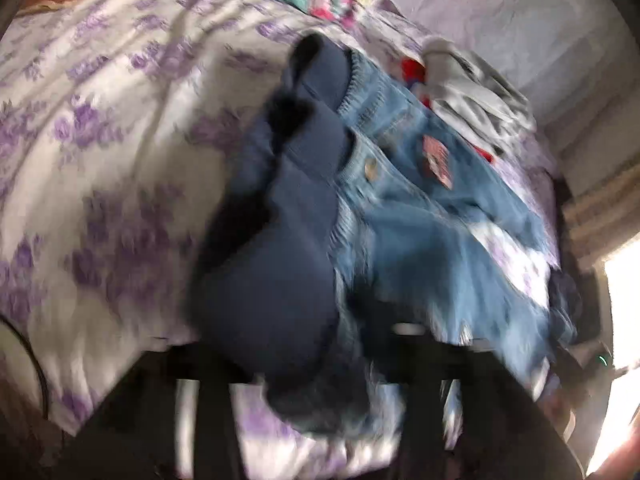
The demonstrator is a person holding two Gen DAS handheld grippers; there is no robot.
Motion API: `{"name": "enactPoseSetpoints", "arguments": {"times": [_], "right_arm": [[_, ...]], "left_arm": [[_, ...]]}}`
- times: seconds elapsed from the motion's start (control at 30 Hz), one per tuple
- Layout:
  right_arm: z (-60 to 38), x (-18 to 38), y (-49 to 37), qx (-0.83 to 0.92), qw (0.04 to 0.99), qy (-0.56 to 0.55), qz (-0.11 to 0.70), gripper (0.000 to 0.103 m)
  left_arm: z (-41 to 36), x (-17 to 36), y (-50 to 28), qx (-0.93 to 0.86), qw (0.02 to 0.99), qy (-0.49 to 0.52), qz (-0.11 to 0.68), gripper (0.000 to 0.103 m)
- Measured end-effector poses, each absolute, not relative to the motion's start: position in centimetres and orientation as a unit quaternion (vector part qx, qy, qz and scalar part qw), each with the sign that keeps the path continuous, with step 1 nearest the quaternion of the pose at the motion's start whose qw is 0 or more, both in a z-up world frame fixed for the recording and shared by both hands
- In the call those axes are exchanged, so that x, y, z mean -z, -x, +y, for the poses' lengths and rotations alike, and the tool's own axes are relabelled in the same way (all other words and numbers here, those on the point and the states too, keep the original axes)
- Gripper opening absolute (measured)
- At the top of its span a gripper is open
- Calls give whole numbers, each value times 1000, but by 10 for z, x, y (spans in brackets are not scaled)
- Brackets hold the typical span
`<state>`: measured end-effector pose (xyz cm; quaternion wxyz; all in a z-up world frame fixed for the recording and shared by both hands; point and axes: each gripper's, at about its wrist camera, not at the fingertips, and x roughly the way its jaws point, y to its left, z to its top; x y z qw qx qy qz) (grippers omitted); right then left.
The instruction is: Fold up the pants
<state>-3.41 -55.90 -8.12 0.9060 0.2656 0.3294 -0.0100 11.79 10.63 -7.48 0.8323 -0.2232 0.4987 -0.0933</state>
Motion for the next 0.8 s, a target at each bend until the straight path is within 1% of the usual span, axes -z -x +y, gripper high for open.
{"name": "enactPoseSetpoints", "arguments": {"times": [0.07, 0.1, 0.17, 0.2, 0.23, 0.27, 0.3, 0.33, 0.37, 0.4, 0.43, 0.47, 0.5, 0.53, 0.57, 0.63, 0.7, 0.77, 0.8], "right_arm": [[-557, 68, 41, 4, 908, -261, 328, 11], [-554, 66, 42, -1, 904, -254, 344, 13], [-548, 75, 39, 13, 886, -226, 404, 26], [-548, 76, 41, 41, 886, -205, 414, 38], [-549, 74, 43, 48, 890, -195, 410, 37], [-552, 68, 47, 60, 895, -189, 399, 38], [-554, 58, 50, 89, 903, -177, 382, 49], [-556, 42, 55, 126, 917, -155, 345, 62], [-558, 25, 56, 130, 931, -146, 309, 69], [-562, 15, 51, 118, 936, -157, 292, 83], [-566, 9, 44, 95, 937, -179, 285, 92], [-572, 4, 27, 44, 931, -222, 285, 92], [-577, 4, 9, 5, 923, -253, 289, 92], [-581, 9, -20, -36, 910, -289, 294, 92], [-584, 15, -42, -54, 901, -311, 298, 92], [-587, 41, -105, -67, 869, -365, 328, 92], [-586, 64, -145, -64, 848, -394, 348, 91], [-577, 90, -182, -40, 841, -391, 372, 82], [-575, 105, -200, -30, 835, -391, 386, 61]], "left_arm": [[123, 70, -120, 85, 833, 260, 482, 20], [134, 64, -117, 75, 840, 263, 468, 20], [143, 59, -111, 52, 851, 251, 458, 21], [147, 63, -110, 40, 852, 236, 465, 30], [150, 67, -111, 41, 847, 221, 482, 39], [151, 72, -112, 41, 840, 206, 500, 52], [153, 75, -109, 44, 834, 195, 514, 56], [157, 73, -106, 50, 830, 192, 521, 58], [162, 67, -101, 52, 830, 191, 522, 61], [167, 55, -95, 50, 834, 186, 517, 61], [171, 38, -91, 50, 844, 179, 504, 61], [172, 22, -90, 38, 857, 165, 487, 62], [175, -1, -91, 24, 875, 150, 460, 72], [177, -21, -97, 13, 889, 145, 434, 78], [178, -36, -106, 4, 900, 149, 410, 88], [170, -46, -131, 20, 905, 144, 400, 89], [147, -35, -181, 53, 894, 137, 422, 89], [129, -12, -218, 67, 878, 138, 454, 89], [121, 6, -237, 62, 866, 144, 475, 89]]}}
